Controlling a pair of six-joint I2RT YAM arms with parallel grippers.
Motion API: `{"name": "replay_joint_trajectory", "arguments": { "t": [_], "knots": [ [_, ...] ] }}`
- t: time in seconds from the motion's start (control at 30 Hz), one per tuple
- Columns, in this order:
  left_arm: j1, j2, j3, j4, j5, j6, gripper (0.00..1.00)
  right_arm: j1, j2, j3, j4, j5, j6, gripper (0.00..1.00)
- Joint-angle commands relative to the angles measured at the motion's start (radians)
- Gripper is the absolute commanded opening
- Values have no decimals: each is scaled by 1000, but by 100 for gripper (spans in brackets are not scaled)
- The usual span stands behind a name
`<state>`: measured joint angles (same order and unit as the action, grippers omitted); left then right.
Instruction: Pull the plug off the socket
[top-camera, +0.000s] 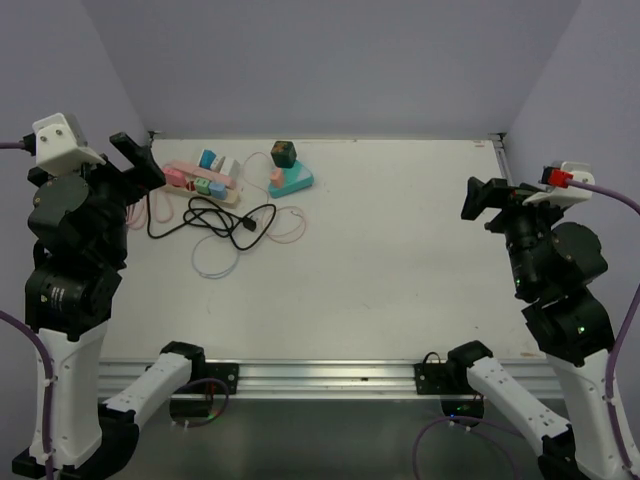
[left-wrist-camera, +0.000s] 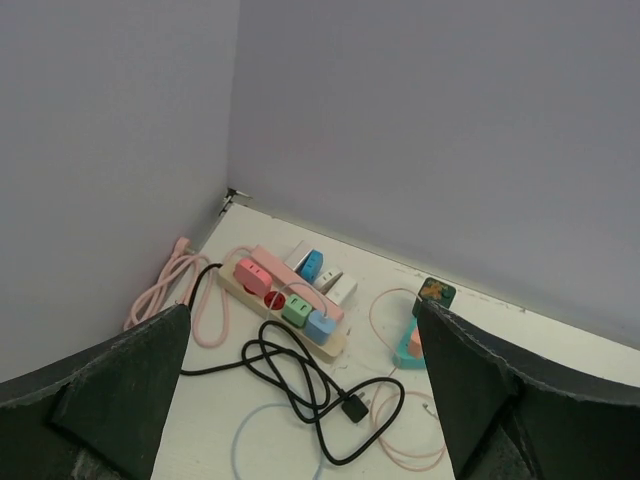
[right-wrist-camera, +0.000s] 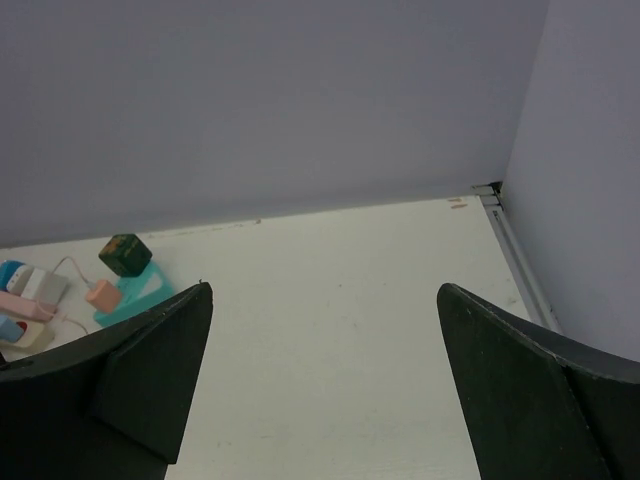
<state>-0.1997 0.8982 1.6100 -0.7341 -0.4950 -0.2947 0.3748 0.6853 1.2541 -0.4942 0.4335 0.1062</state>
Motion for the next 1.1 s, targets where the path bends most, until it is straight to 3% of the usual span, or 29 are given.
{"name": "replay_joint_trajectory", "arguments": {
  "t": [0.0,0.23,0.47,0.63,0.83,1.07],
  "knots": [
    [-9,-12,-19,2,-7,19,100,1,-6,-12,28,-9,44,99],
    [-9,-18,-76,22,15,16,100,1,10,-51,54,-58,118,99],
    [-10,-15,-171,62,81,16,100,3,80,-110,97,-238,208,99],
    [-9,21,-290,107,232,8,100,1,184,-143,108,-374,319,99],
    [-9,177,-409,217,383,-21,100,3,269,-168,121,-551,359,99],
    [-17,537,-355,392,480,-35,100,3,281,-243,120,-690,360,99]
  ]
}}
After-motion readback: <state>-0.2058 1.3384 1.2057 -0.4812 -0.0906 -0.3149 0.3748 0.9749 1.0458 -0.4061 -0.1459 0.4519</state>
